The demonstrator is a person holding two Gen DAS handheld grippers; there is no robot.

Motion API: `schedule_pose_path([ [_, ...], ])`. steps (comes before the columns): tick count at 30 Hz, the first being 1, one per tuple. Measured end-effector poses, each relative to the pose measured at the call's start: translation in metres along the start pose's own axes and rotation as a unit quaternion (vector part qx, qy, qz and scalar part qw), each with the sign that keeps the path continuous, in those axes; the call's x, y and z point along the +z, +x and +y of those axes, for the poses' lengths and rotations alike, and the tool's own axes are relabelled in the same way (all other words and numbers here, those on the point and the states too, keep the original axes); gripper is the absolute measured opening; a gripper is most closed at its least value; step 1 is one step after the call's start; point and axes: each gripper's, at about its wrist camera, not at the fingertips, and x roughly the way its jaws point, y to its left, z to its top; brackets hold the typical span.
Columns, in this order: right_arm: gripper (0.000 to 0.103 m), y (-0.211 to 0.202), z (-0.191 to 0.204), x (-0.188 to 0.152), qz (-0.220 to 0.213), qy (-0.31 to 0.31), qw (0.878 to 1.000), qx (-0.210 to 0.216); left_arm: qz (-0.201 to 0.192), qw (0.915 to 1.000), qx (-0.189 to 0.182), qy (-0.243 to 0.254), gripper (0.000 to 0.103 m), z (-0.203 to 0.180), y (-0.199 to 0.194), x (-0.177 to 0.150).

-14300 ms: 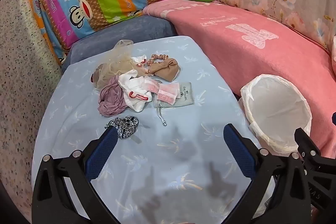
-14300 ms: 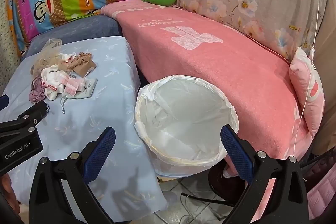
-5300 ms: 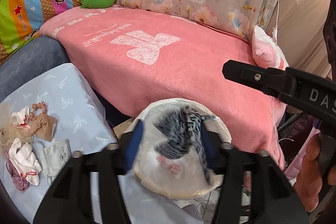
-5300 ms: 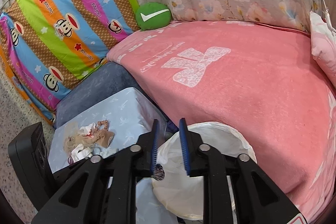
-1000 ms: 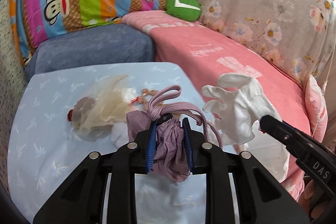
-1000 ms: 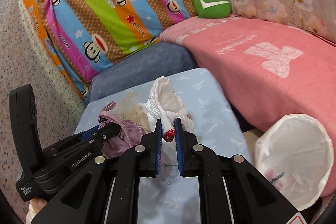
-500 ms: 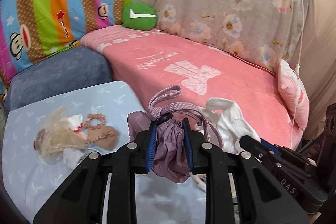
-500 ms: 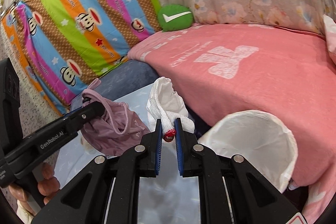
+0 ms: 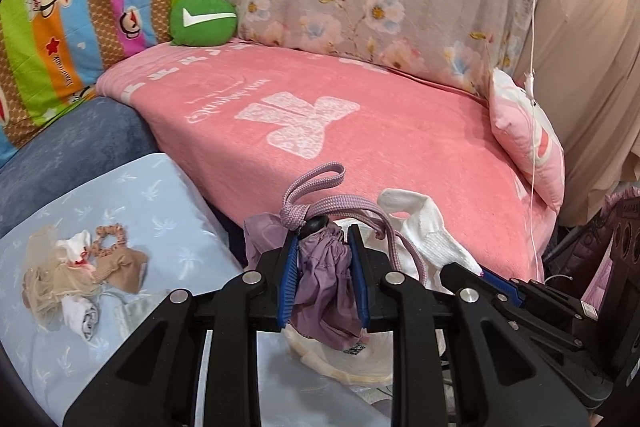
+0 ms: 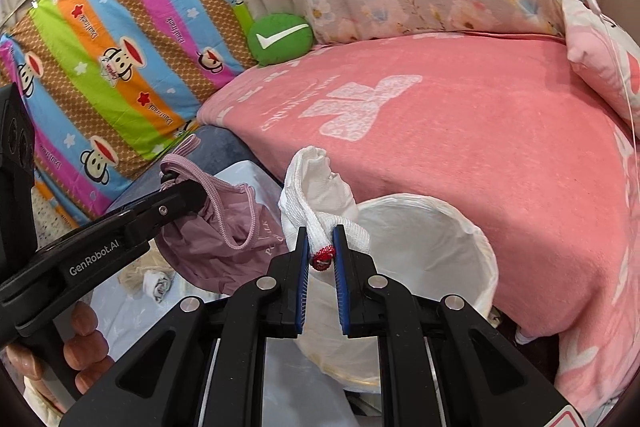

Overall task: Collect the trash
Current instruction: 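Carry the mauve bag and white cloth to the wastebasket and release them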

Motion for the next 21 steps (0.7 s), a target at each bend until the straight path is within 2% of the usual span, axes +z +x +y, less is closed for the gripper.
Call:
schedule_pose_path([
  [6,0.012,0.001,-0.017,-0.003,0.003,0.007,1.000,-0.015,0.021,0.9997,-0.007,0.008,0.026,-0.017,0.017,-0.003],
  [8,0.013,0.003,-0.022,-0.003,0.005,0.009,1.000,-0.019,0.029,0.9996,-0.001,0.007,0.031,-0.021,0.022,-0.006],
  [9,0.016,0.003,-0.024,-0.003,0.005,0.011,1.000,-0.020,0.030,0.9995,0.000,0.005,0.041,-0.021,0.023,-0.006],
  [10,0.017,0.003,-0.026,-0.003,0.005,0.013,1.000,-0.024,0.029,0.9996,0.003,0.002,0.055,-0.022,0.024,-0.007],
  [12,0.017,0.003,-0.030,-0.003,0.001,0.017,1.000,-0.026,0.021,0.9997,0.011,-0.003,0.067,-0.023,0.024,-0.007],
  [13,0.017,0.003,-0.031,-0.003,0.001,0.020,0.999,-0.027,0.020,0.9997,0.013,-0.002,0.070,-0.023,0.023,-0.007],
  [21,0.027,0.000,-0.030,-0.005,-0.002,0.016,0.999,-0.030,0.019,0.9995,0.026,-0.006,0.071,-0.018,0.022,-0.007],
])
